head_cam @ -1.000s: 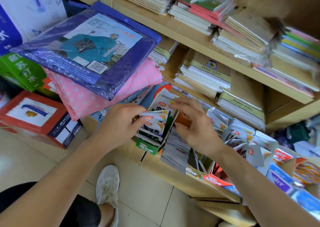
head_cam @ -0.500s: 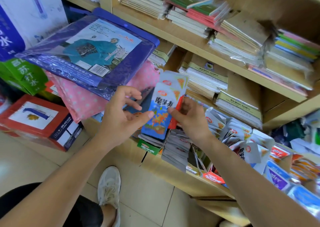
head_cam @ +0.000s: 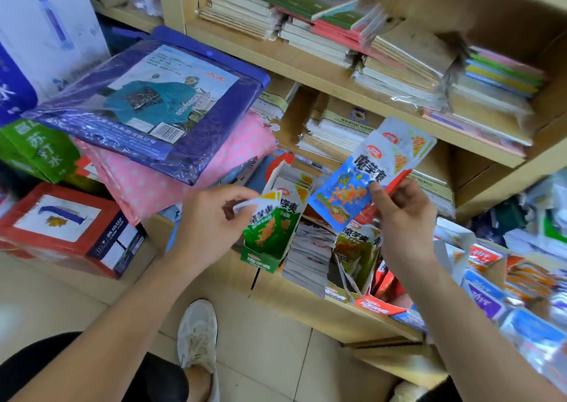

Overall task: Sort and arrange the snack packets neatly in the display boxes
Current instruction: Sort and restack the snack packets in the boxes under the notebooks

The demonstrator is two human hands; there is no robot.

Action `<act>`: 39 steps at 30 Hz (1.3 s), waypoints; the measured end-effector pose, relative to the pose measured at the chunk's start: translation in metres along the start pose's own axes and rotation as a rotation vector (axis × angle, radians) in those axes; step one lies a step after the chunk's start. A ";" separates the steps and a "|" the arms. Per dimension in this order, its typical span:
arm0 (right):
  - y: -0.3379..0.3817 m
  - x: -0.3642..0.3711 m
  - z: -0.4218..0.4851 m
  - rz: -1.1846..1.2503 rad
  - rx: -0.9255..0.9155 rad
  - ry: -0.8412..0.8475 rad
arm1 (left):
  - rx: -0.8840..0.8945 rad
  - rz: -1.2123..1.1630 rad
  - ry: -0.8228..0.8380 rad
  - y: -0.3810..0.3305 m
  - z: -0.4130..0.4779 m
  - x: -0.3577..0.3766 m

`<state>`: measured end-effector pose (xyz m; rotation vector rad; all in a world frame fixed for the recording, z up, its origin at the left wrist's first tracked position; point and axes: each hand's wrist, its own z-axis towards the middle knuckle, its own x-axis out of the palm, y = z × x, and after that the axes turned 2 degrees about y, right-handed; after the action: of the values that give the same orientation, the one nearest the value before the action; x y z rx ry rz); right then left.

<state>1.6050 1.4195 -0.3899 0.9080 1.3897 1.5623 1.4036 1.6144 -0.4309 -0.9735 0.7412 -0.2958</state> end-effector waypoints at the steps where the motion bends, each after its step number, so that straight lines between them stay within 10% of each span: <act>1: 0.000 -0.004 -0.004 0.011 -0.006 0.000 | -0.030 -0.044 -0.064 -0.003 0.000 0.000; 11: 0.007 -0.023 -0.029 -0.008 0.019 0.042 | -0.169 0.244 -0.086 -0.006 -0.003 0.008; 14: 0.009 -0.031 -0.037 -0.002 0.042 0.119 | 0.094 0.455 -0.149 -0.018 -0.004 0.017; 17: 0.011 -0.040 -0.049 0.049 0.081 0.173 | 0.272 0.194 -0.130 -0.055 -0.014 0.034; 23: 0.007 -0.062 -0.072 0.009 0.059 0.176 | -0.047 -0.278 0.398 -0.105 -0.024 0.082; 39: -0.002 -0.202 -0.065 -0.138 -0.055 -0.375 | -0.074 -0.483 0.208 -0.155 -0.025 0.176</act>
<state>1.6244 1.2080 -0.3973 0.9901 1.1118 1.2448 1.5276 1.4183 -0.3869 -1.1996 0.7015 -0.8046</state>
